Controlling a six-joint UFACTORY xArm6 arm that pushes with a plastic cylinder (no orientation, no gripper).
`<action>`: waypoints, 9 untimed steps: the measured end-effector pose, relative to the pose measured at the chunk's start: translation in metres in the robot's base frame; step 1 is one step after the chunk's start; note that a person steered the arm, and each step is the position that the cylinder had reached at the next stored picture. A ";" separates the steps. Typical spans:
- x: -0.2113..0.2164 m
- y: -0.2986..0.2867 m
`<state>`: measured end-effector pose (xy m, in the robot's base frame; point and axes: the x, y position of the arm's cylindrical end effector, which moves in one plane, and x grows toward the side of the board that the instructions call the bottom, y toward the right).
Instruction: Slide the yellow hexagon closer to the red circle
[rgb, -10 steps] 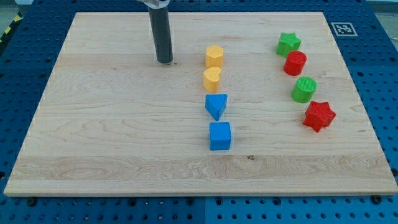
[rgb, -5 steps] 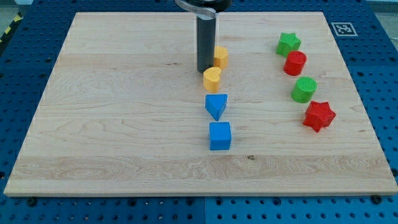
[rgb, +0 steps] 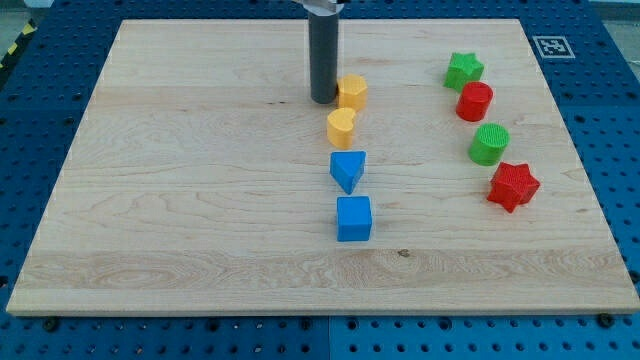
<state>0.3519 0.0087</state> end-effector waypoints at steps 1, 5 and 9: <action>0.000 0.031; -0.020 0.090; 0.003 0.121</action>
